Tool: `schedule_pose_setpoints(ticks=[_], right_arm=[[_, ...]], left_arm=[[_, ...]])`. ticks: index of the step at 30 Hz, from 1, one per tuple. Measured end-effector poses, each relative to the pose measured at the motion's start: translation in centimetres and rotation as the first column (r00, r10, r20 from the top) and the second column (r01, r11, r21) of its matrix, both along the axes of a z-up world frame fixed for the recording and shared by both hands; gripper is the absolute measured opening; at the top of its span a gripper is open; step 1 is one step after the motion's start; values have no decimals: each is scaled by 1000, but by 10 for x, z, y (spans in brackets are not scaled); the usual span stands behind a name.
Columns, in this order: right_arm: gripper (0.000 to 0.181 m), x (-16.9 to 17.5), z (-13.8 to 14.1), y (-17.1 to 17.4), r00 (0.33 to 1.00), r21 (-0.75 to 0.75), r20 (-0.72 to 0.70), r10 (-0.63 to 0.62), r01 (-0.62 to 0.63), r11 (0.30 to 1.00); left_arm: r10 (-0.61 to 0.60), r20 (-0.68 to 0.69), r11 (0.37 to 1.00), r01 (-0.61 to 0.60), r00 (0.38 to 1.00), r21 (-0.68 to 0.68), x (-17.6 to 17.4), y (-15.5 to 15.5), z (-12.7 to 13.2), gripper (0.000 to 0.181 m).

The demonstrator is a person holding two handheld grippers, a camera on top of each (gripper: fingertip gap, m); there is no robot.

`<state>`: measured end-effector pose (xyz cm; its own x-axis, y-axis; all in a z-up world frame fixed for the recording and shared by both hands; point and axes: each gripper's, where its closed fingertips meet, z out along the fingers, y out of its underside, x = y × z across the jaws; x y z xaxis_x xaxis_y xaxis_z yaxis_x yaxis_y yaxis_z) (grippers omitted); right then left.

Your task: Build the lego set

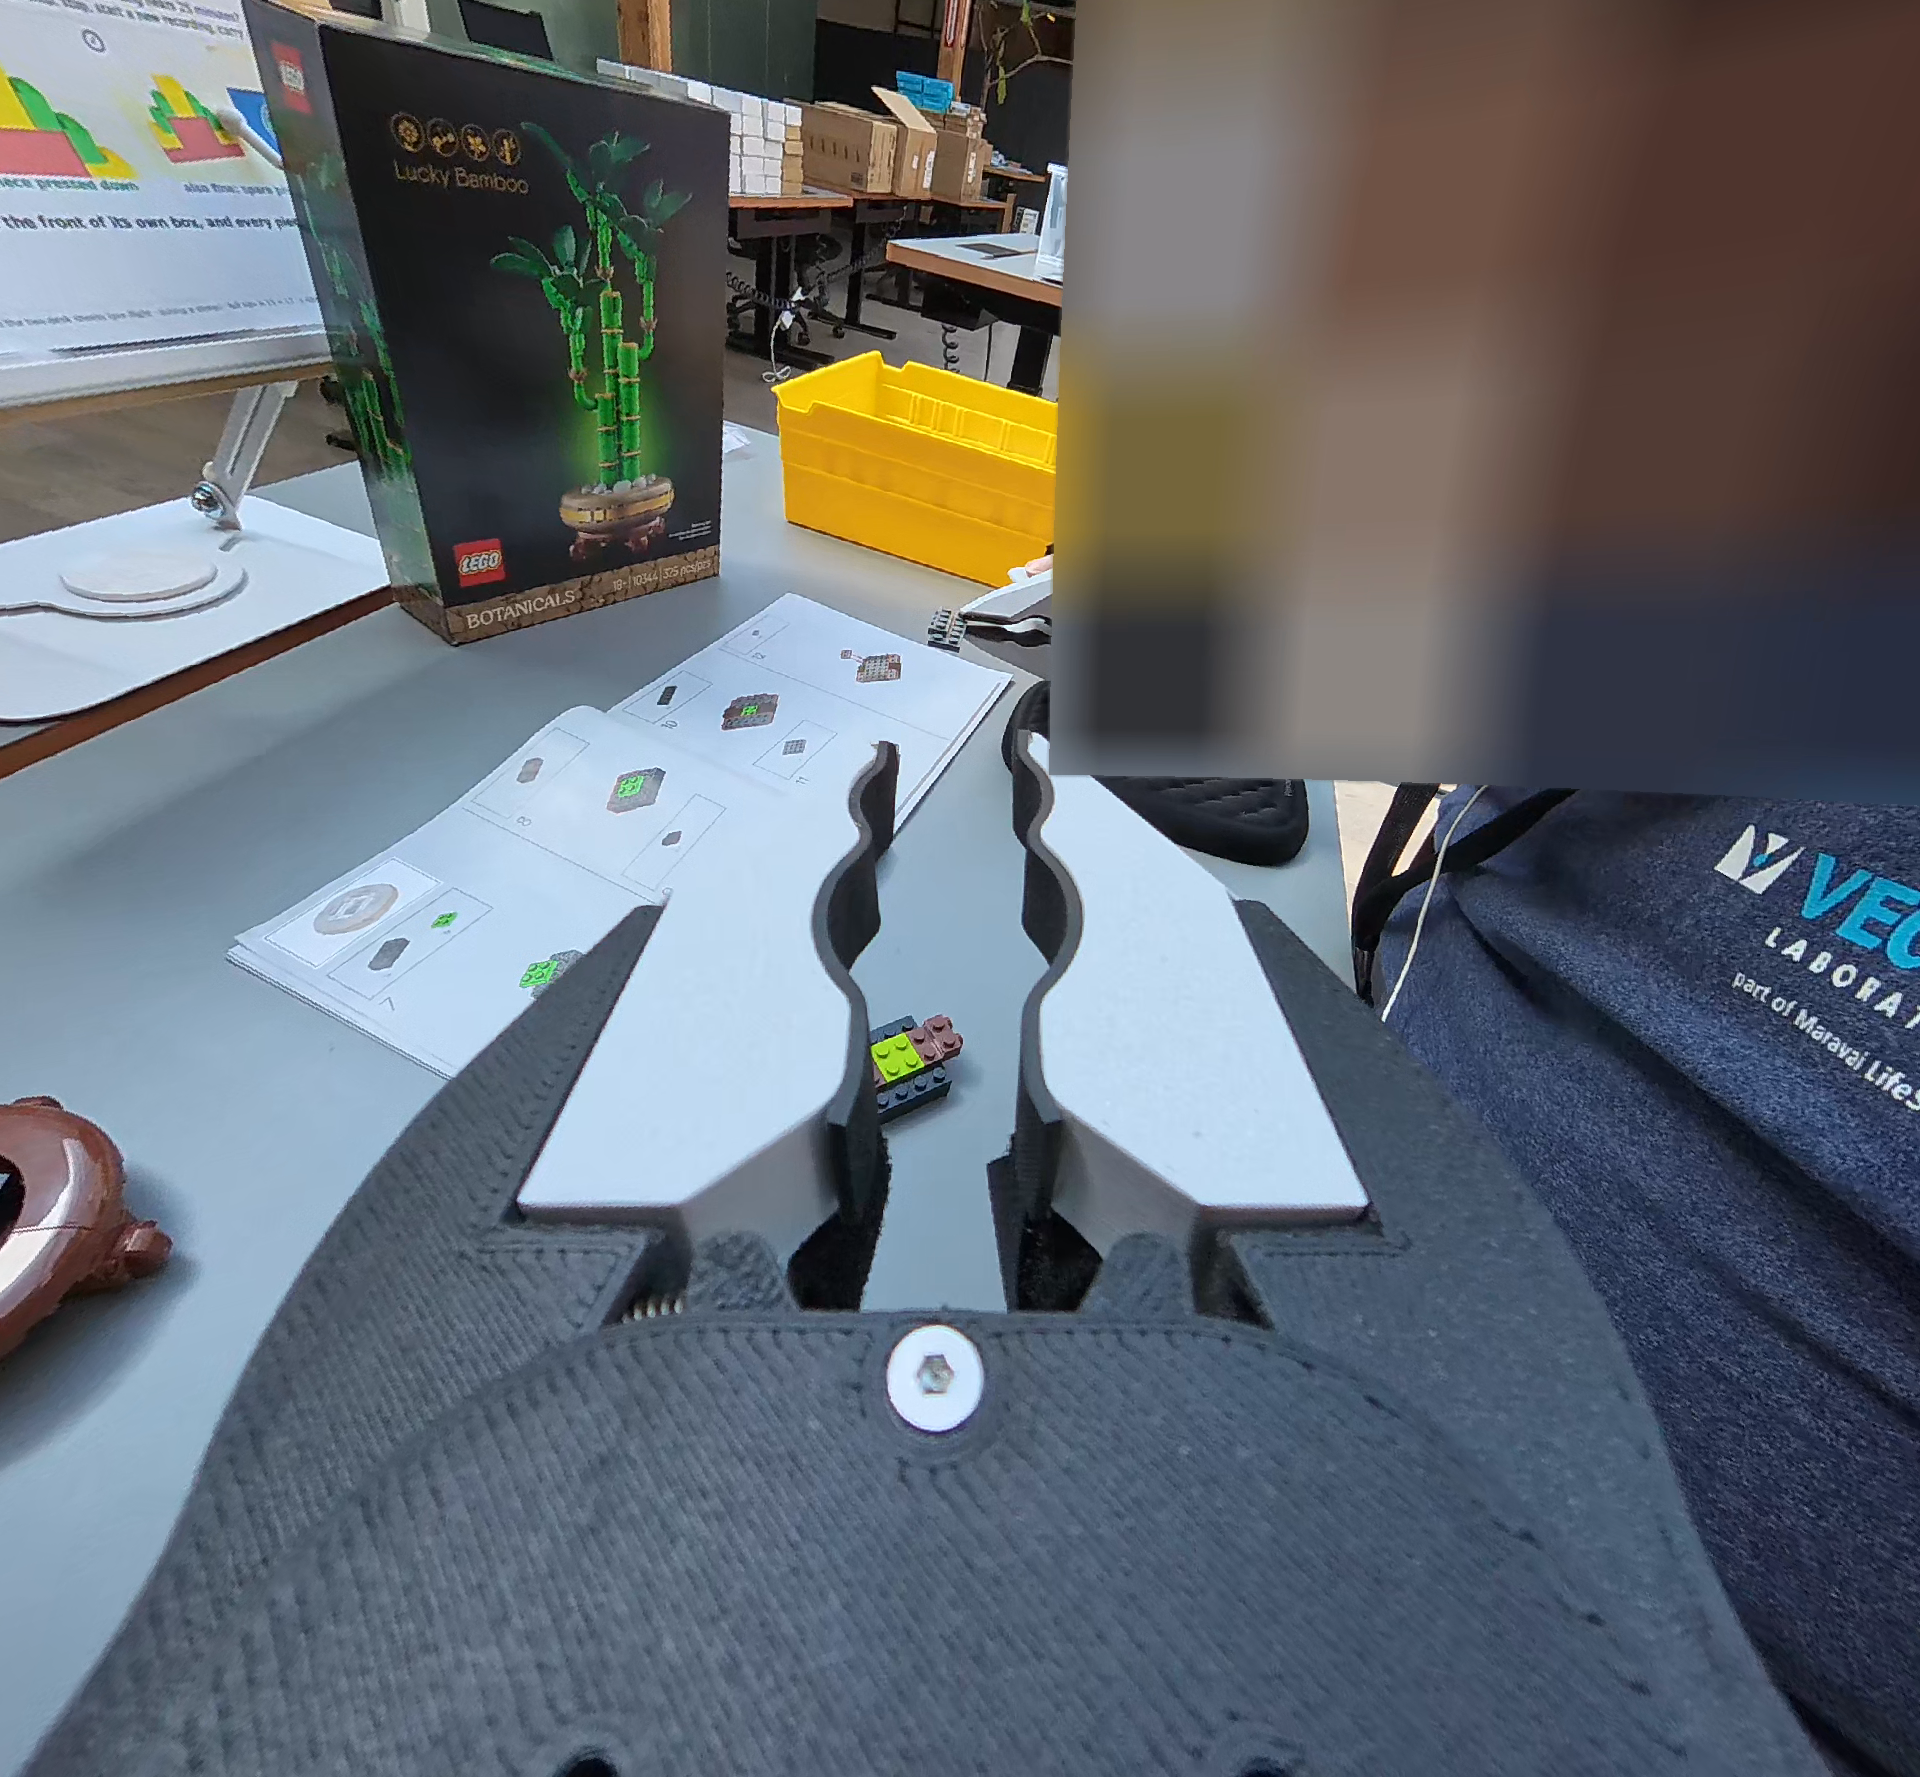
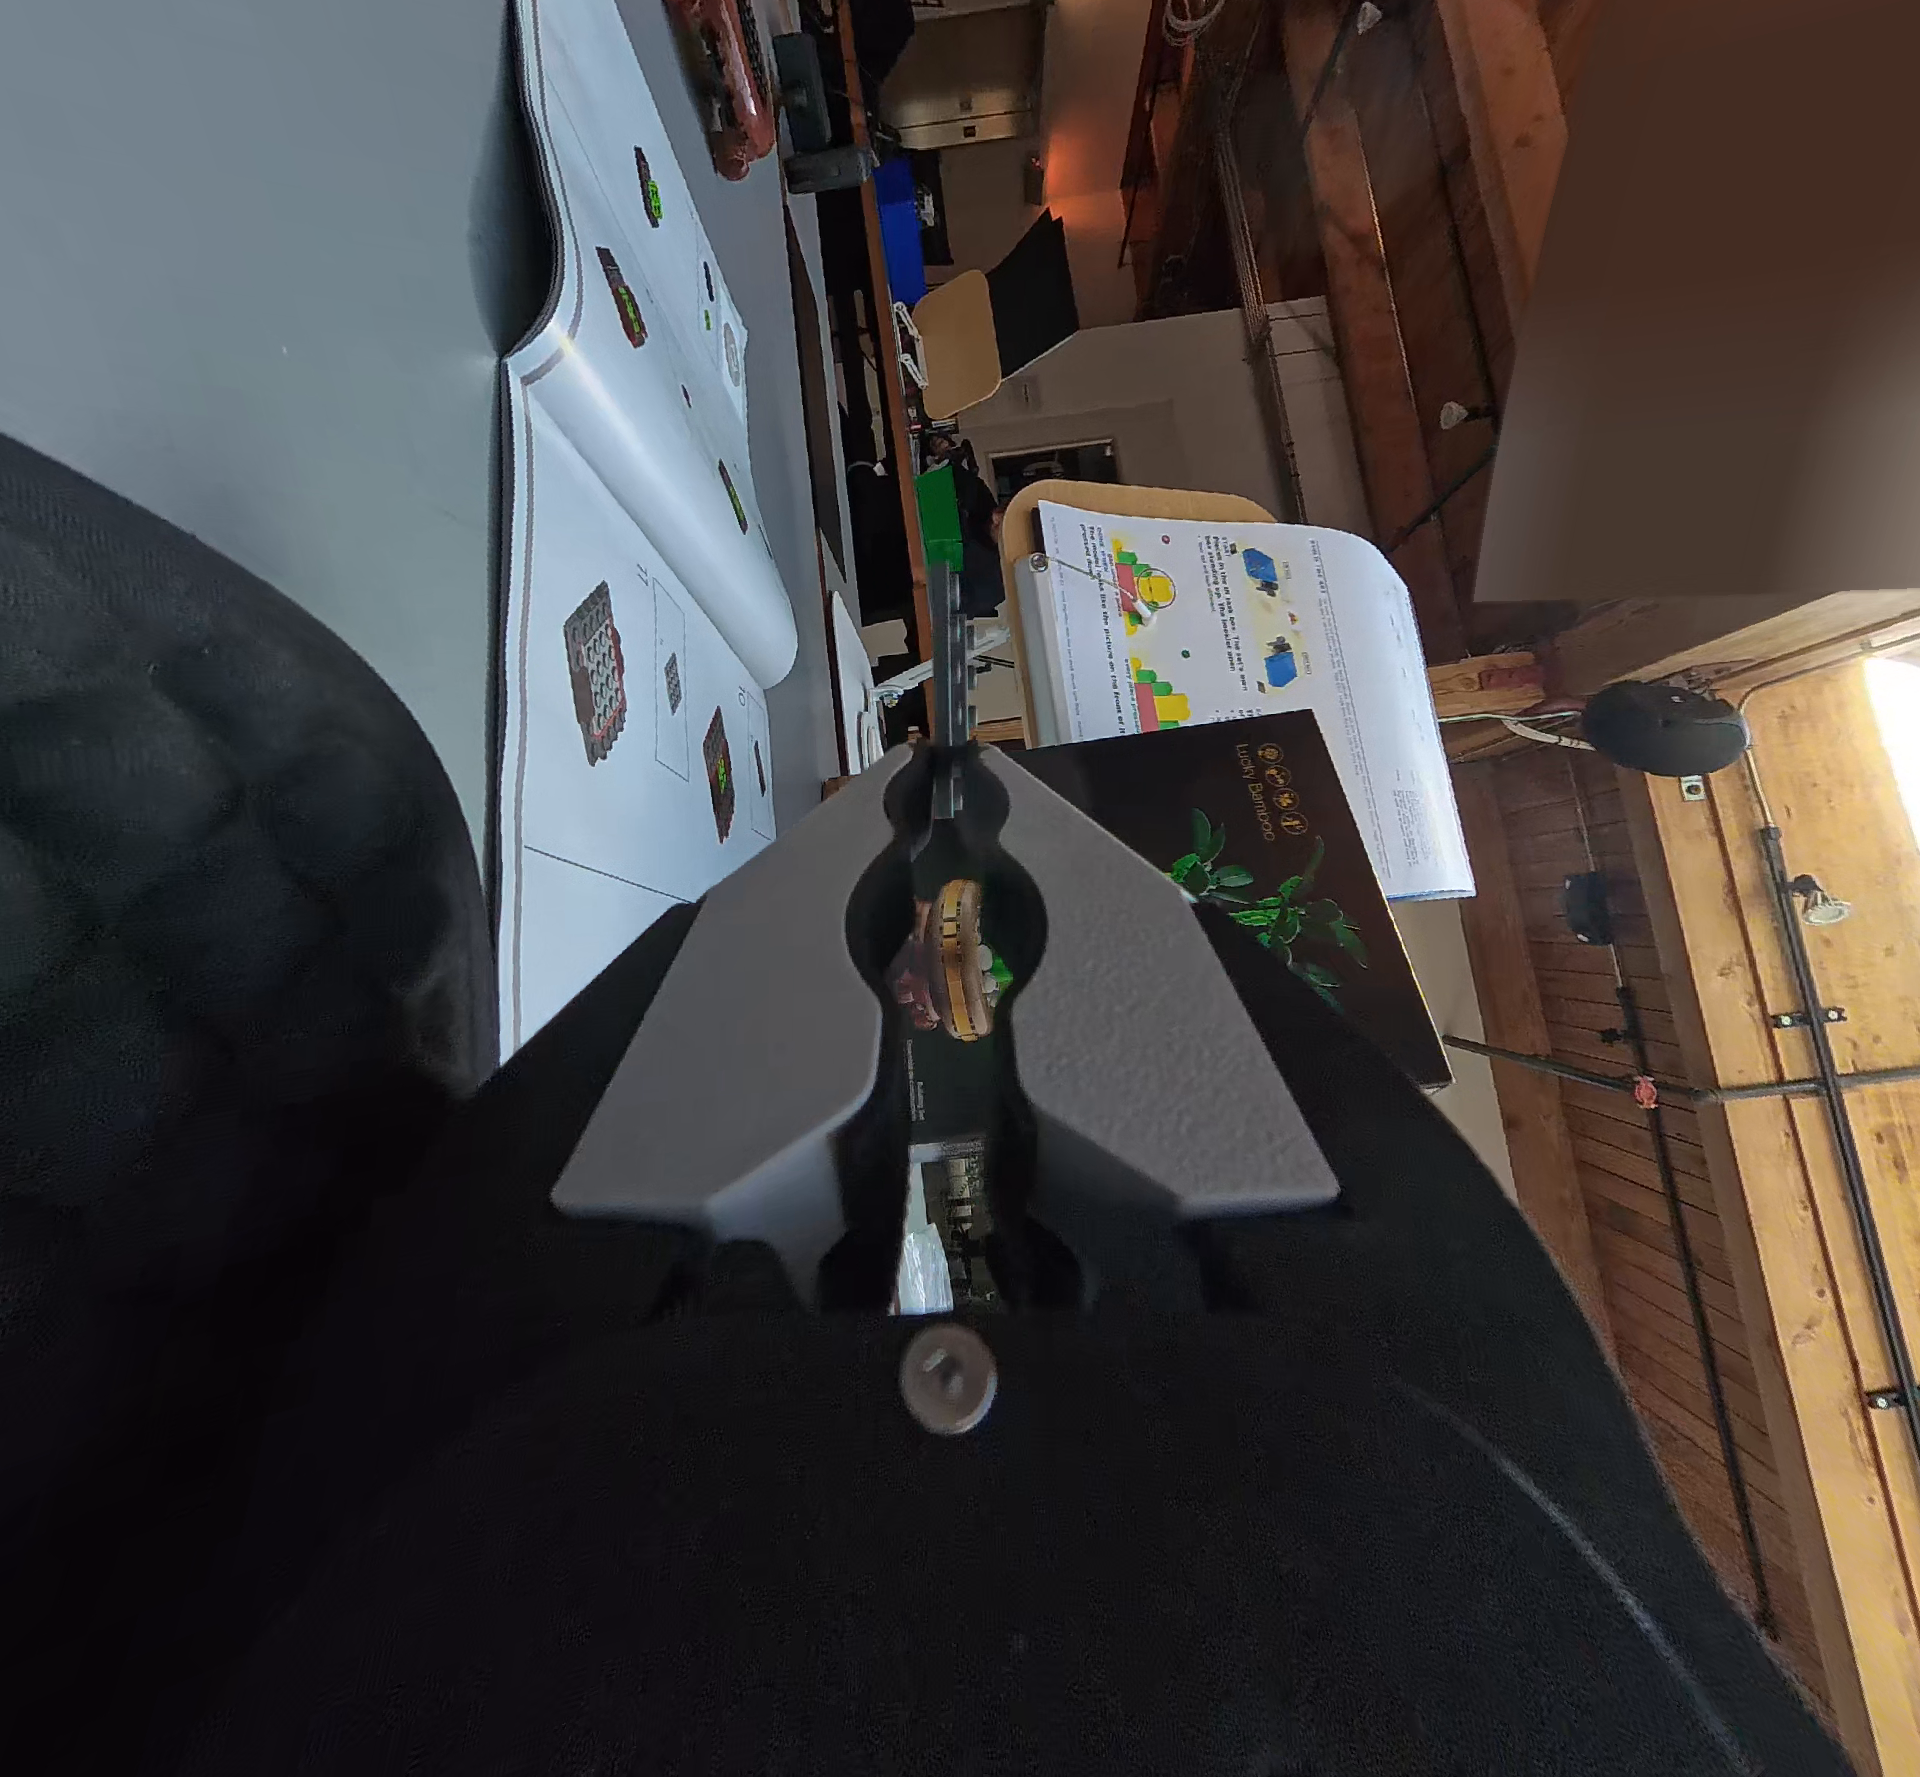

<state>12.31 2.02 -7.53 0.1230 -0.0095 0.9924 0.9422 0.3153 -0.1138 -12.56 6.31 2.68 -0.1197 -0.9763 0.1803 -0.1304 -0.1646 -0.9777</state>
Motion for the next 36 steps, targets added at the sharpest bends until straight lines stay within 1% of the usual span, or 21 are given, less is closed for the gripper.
schedule_pose_setpoints(ticks=[7,15,25,36], right_arm=[[5,4,-3,5,1000,-20,-11,-22,22,1000],[4,11,-2,7,997,-45,-68,-30,27,999],[4,18,0,9,994,-56,-100,-42,36,998],[4,15,-8,10,998,-61,-41,-40,38,997]], left_arm=[[-21,-4,999,21,1000,-25,3,4,-10,20],[-34,6,997,34,999,-68,6,9,-19,20],[-41,4,996,41,999,-84,10,13,-24,20],[-42,11,995,43,999,-90,8,13,-23,20]])
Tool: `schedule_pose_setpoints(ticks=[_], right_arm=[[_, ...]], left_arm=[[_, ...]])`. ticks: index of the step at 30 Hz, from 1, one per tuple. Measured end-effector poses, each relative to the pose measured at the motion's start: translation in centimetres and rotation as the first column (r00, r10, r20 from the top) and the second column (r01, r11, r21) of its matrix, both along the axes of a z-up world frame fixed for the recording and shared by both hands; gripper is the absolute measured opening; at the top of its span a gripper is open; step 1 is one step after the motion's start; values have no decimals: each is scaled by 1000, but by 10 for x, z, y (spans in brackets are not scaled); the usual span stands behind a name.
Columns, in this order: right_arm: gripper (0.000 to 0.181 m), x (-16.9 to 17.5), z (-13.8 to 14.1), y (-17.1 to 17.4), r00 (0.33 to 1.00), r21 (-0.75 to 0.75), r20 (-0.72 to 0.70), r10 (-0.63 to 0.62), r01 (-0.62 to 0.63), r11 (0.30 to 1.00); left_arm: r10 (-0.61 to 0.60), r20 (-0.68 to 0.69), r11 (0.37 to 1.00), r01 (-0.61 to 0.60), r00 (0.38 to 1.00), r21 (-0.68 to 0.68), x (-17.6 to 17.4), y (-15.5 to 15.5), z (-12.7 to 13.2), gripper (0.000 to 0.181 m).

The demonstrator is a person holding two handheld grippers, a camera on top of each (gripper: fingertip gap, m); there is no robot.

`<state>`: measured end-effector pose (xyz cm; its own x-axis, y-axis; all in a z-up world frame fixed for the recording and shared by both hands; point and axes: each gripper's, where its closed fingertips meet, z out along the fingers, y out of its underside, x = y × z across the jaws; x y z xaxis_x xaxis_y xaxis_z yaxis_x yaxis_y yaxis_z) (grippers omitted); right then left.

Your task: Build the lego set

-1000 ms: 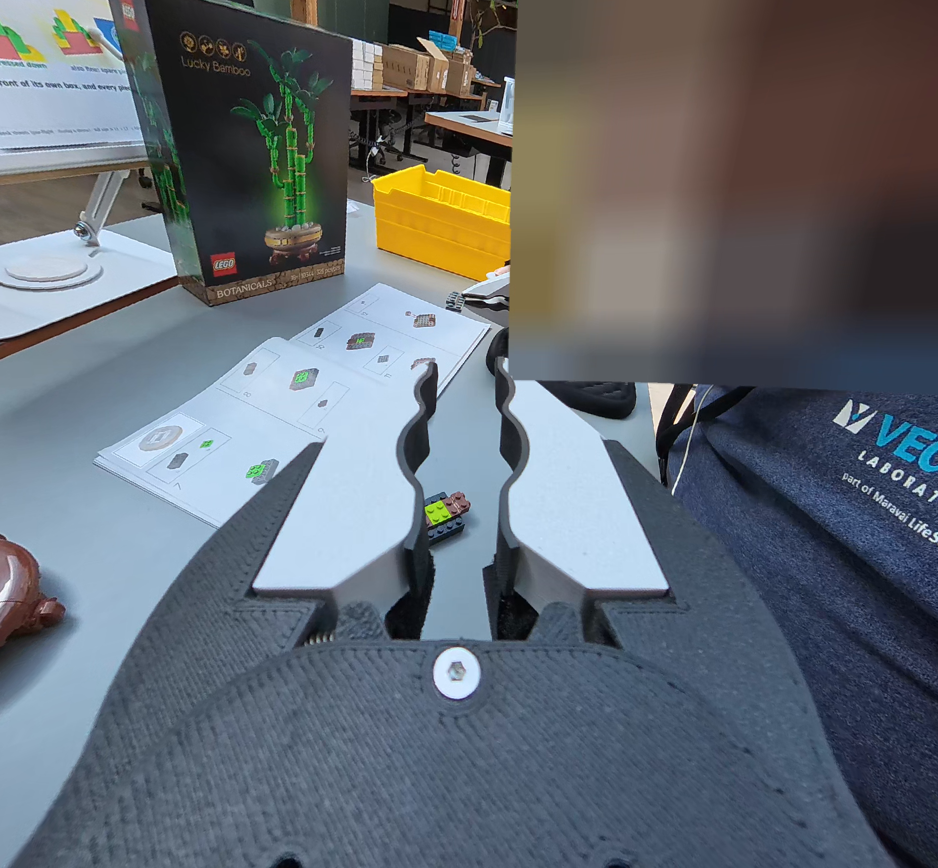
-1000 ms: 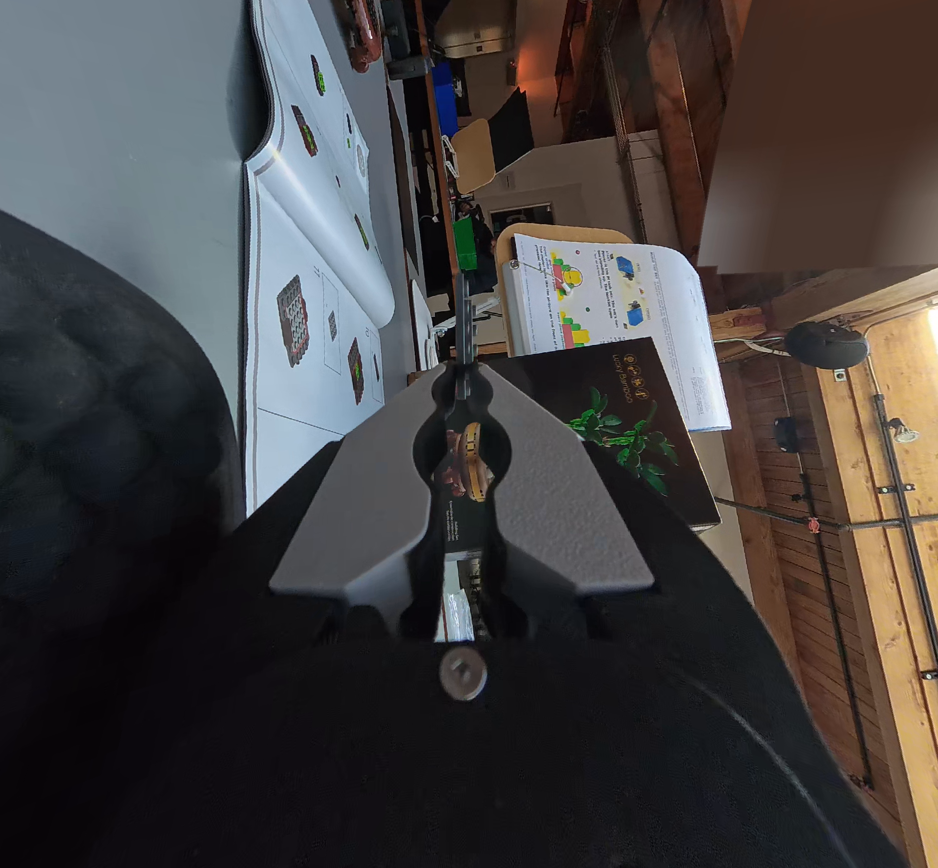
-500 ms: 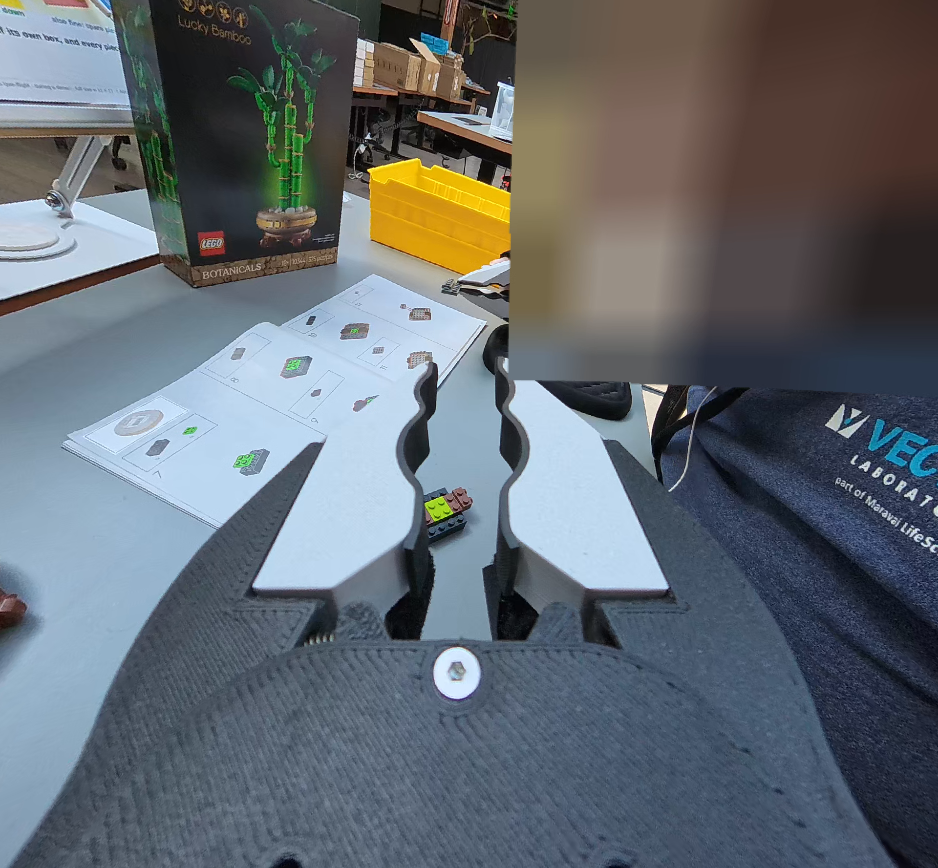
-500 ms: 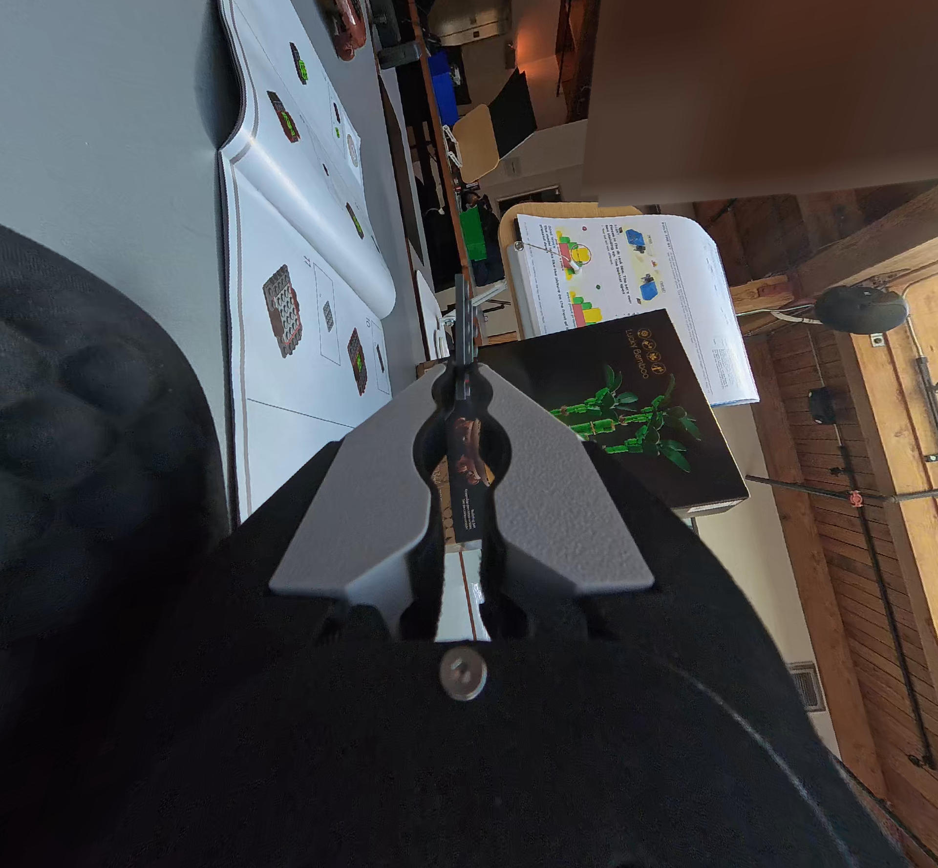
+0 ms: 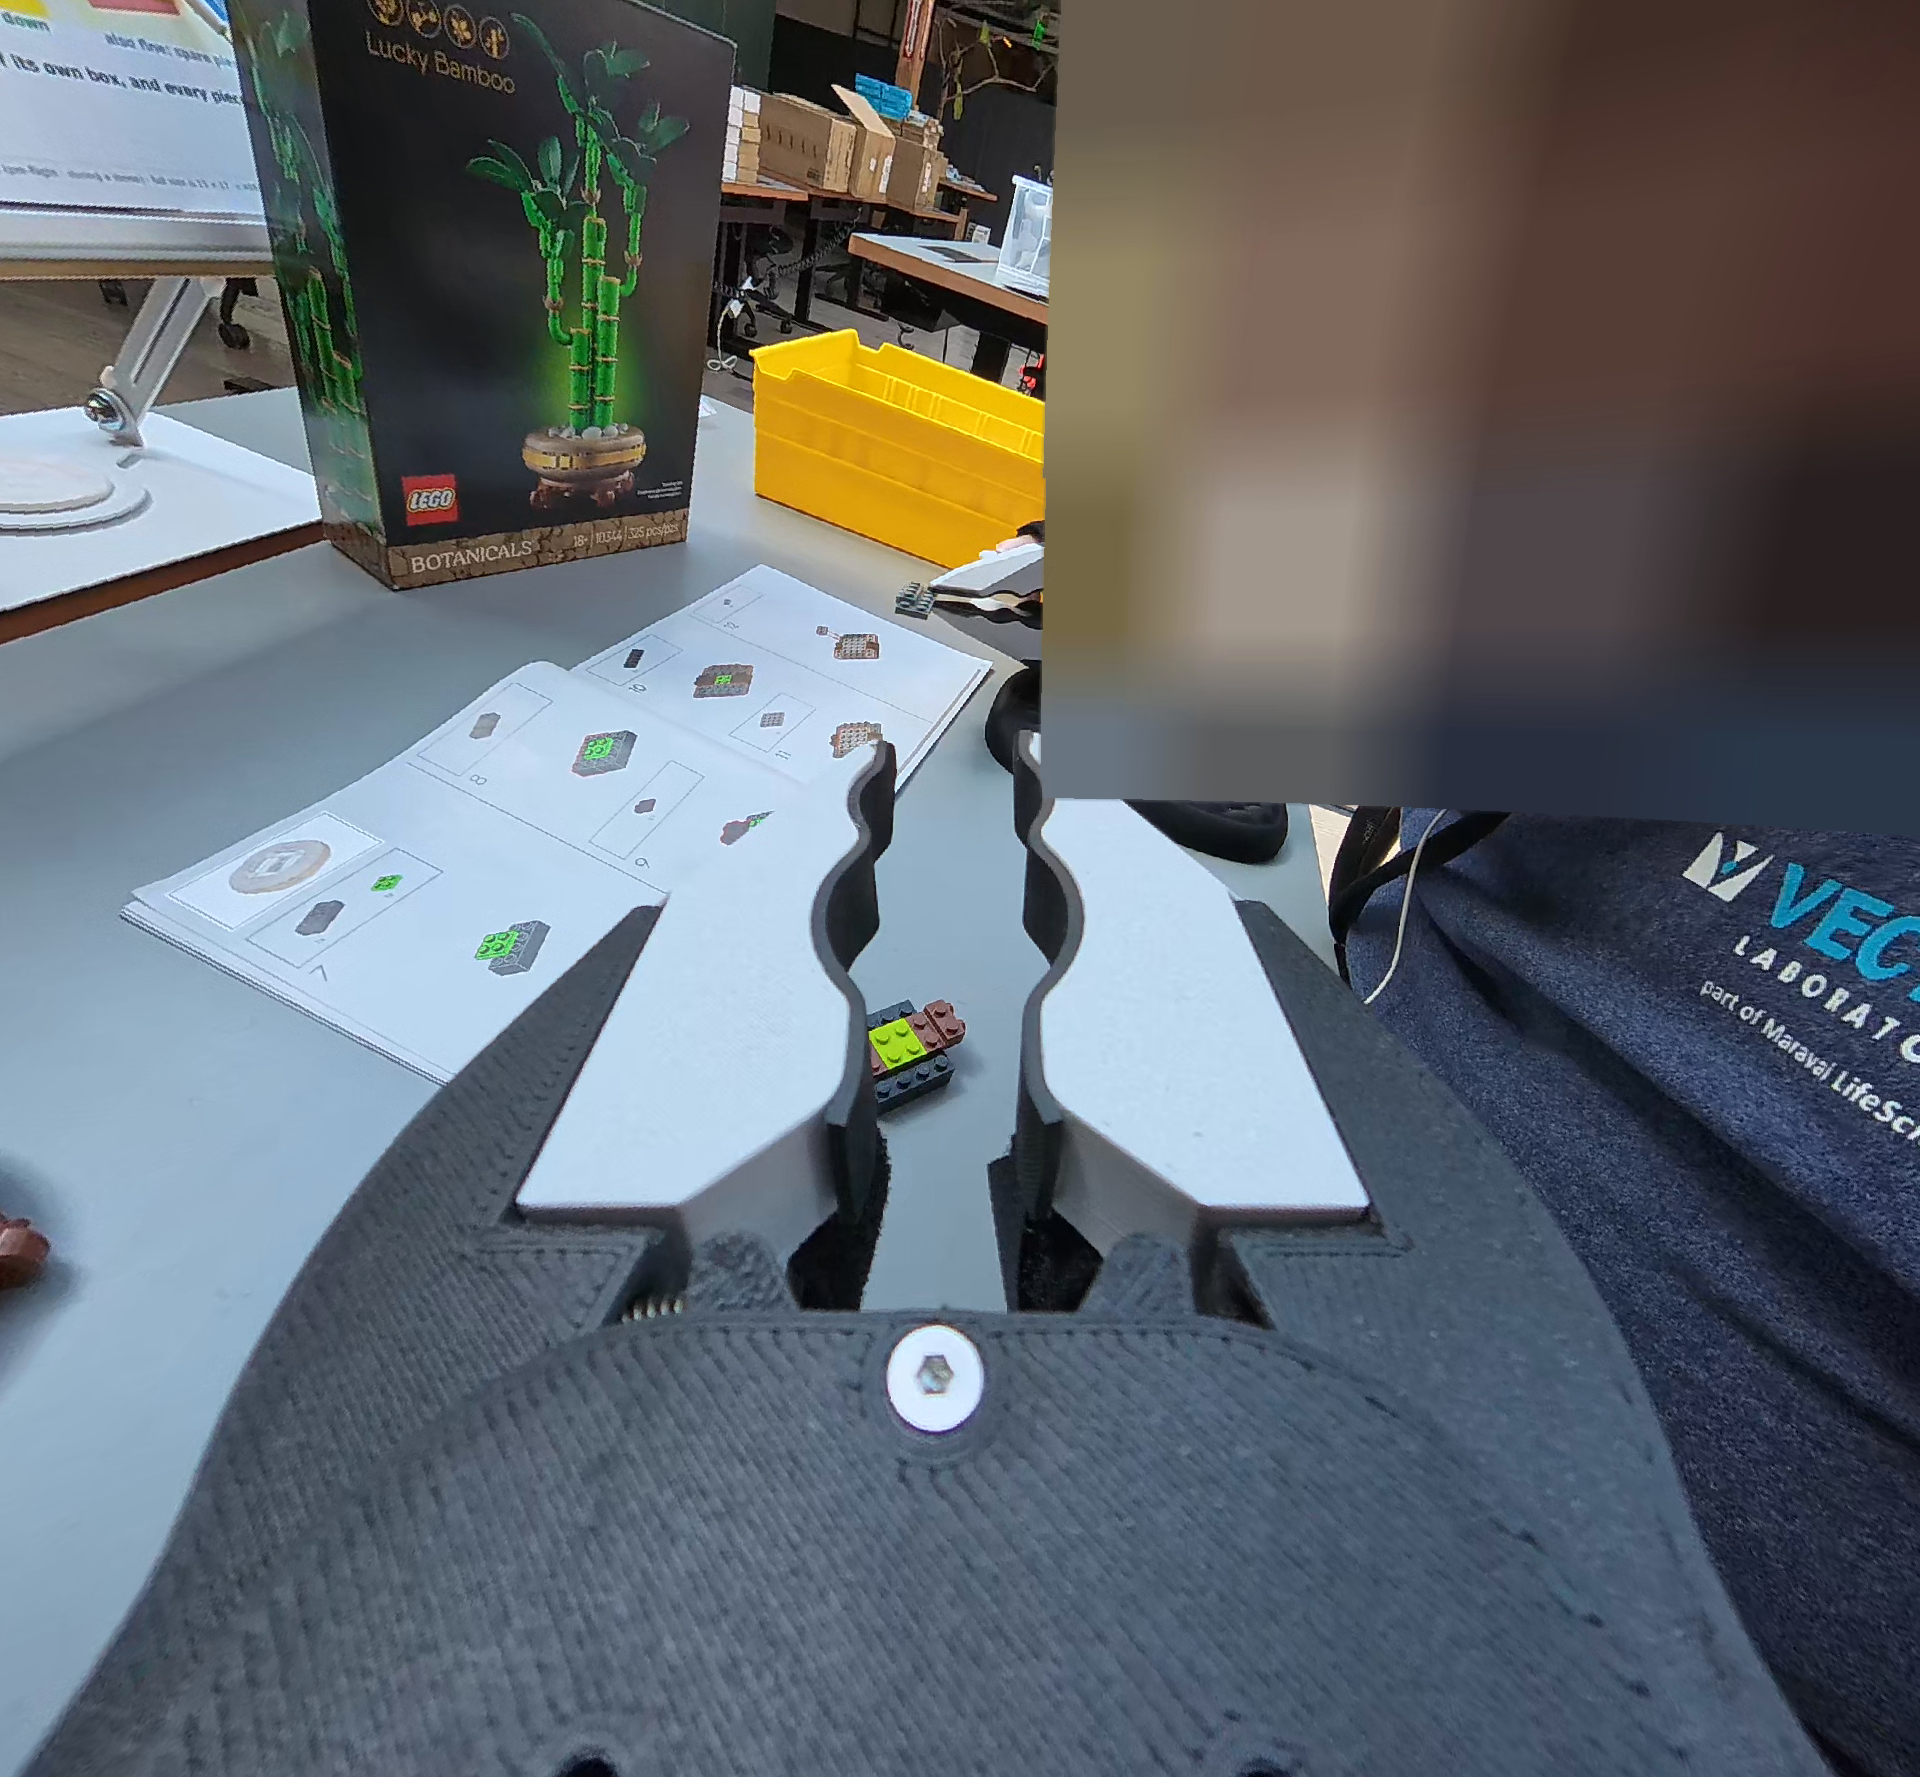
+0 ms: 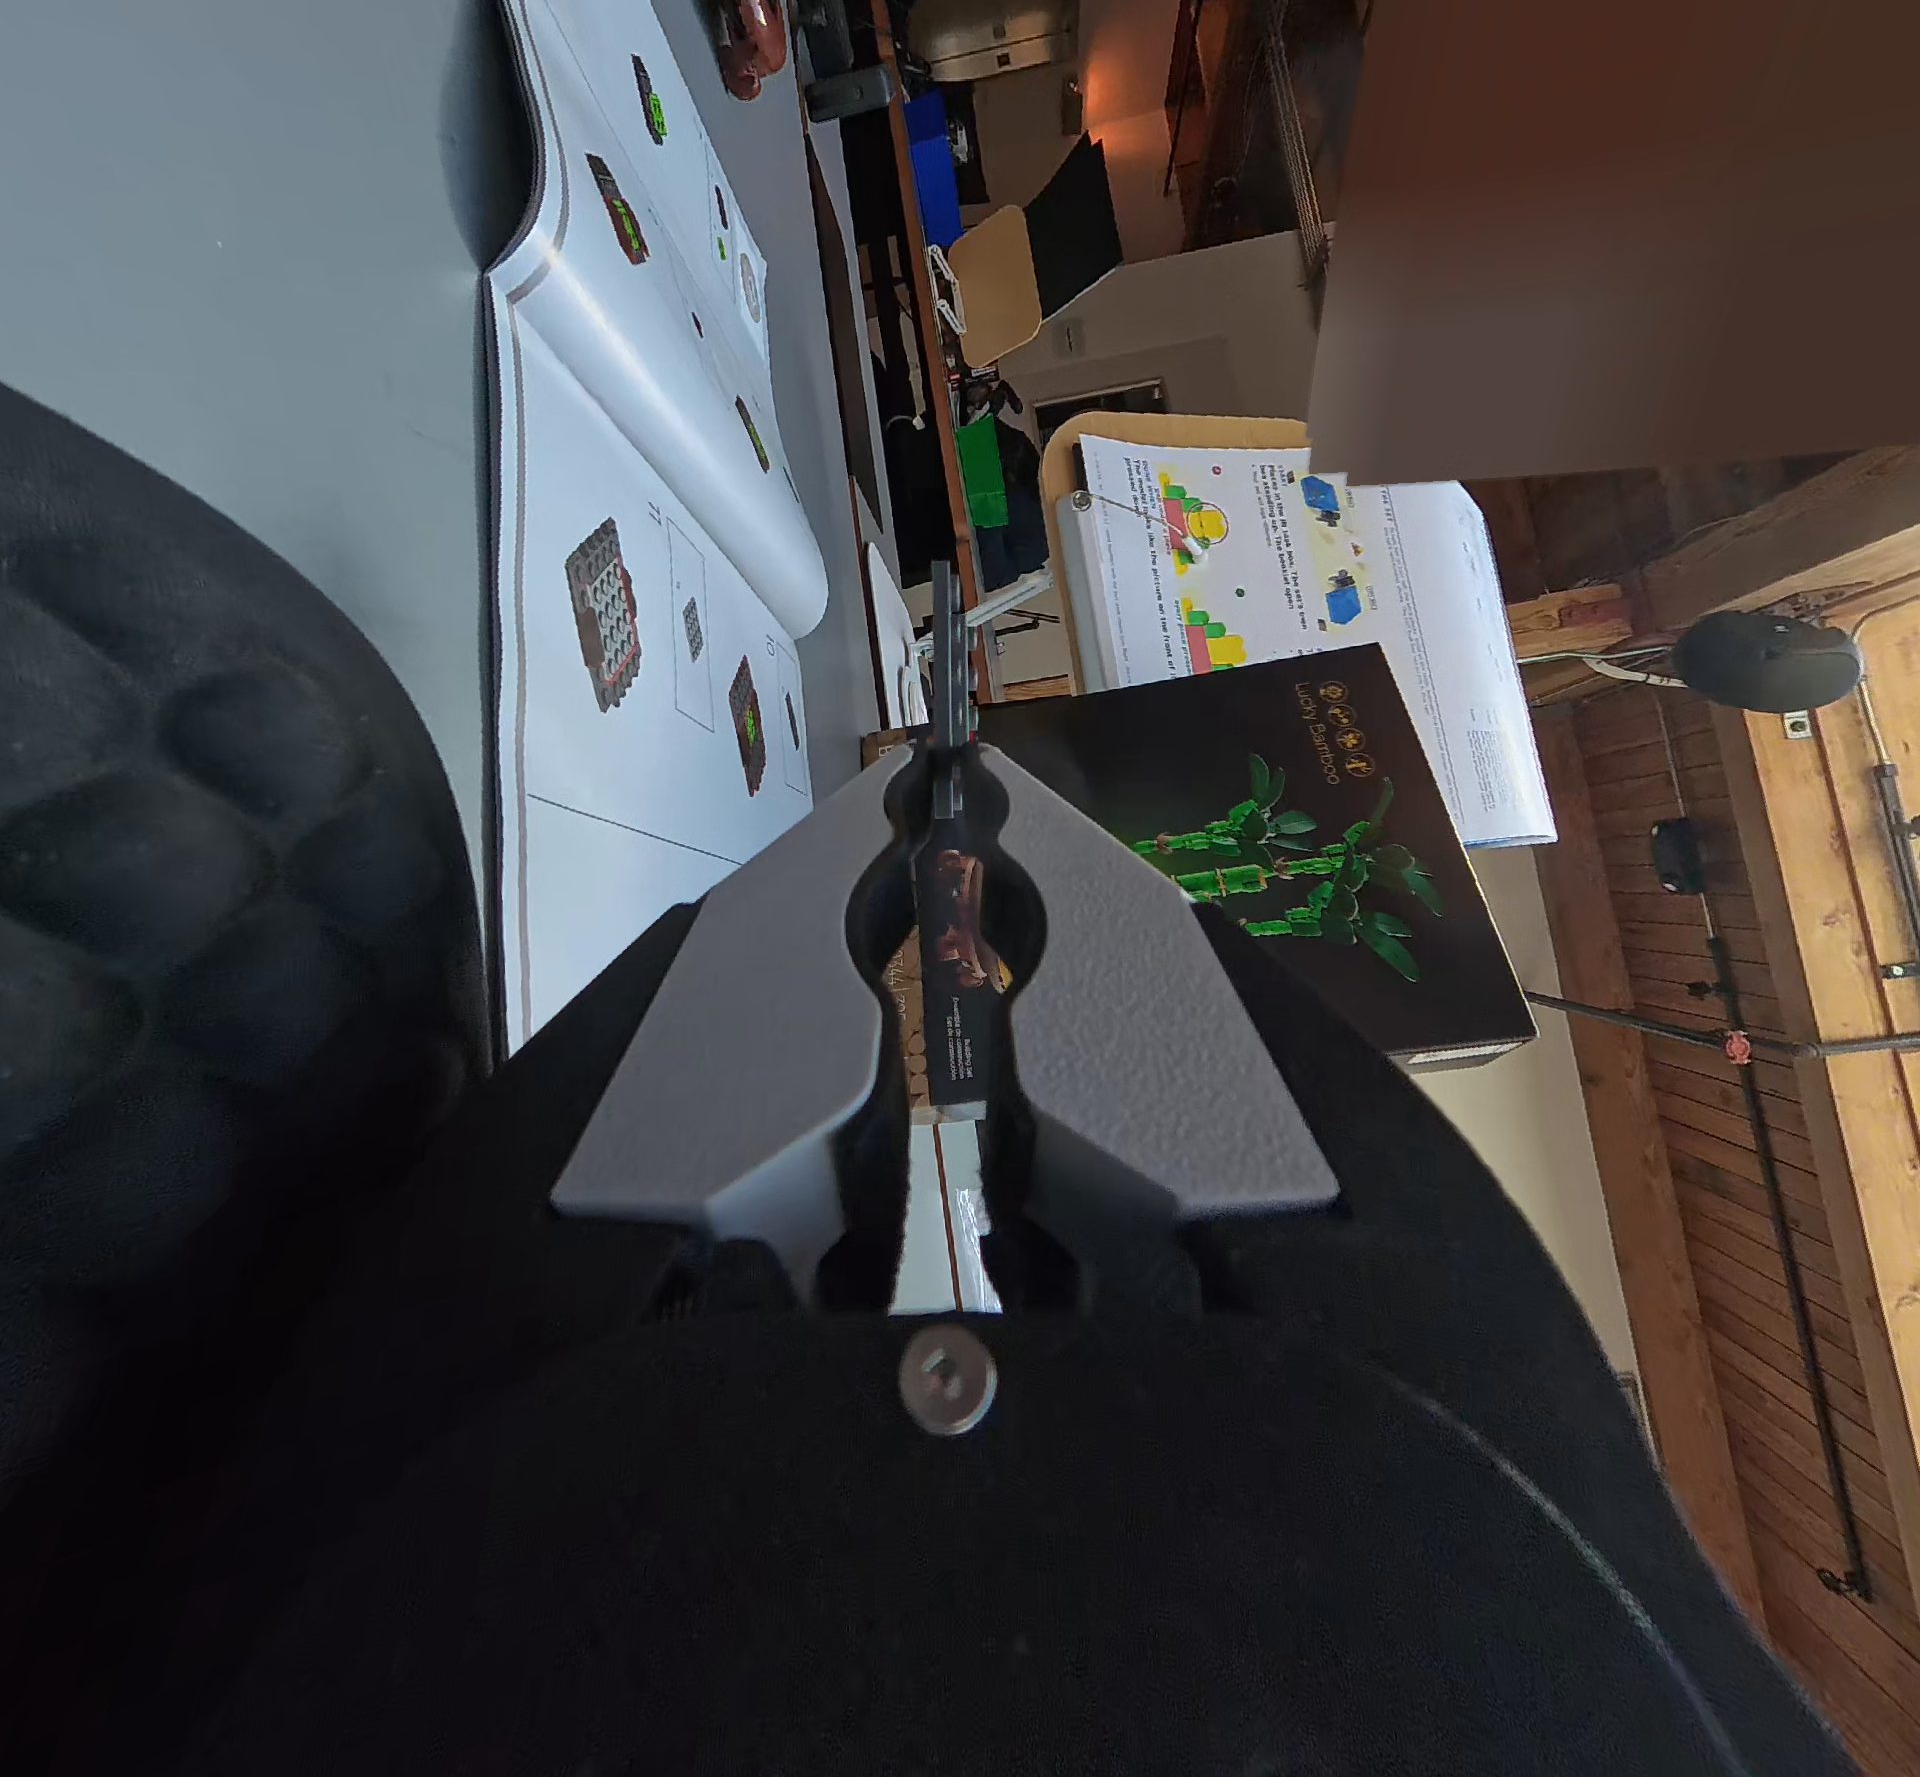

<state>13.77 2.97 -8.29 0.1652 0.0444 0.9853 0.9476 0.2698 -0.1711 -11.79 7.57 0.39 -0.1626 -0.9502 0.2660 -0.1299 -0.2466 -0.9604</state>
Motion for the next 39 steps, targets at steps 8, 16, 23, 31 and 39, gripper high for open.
schedule_pose_setpoints(ticks=[8,16,23,31,39], right_arm=[[4,-12,3,-4,999,12,17,37,-37,999],[4,-54,18,-15,991,46,108,80,-86,995],[3,-104,45,-27,971,110,59,231,-236,965],[4,-109,36,-35,965,118,97,245,-256,959],[4,-105,27,-35,957,117,134,258,-274,955]], left_arm=[[68,-100,996,-73,993,-45,8,12,-18,17],[15,-171,989,-39,985,-140,38,-1,-34,17],[-424,-276,826,243,862,-508,109,-57,-48,25],[-578,-236,688,312,781,-656,147,-72,-40,24],[-667,-293,629,308,684,-714,151,-85,-63,19]])
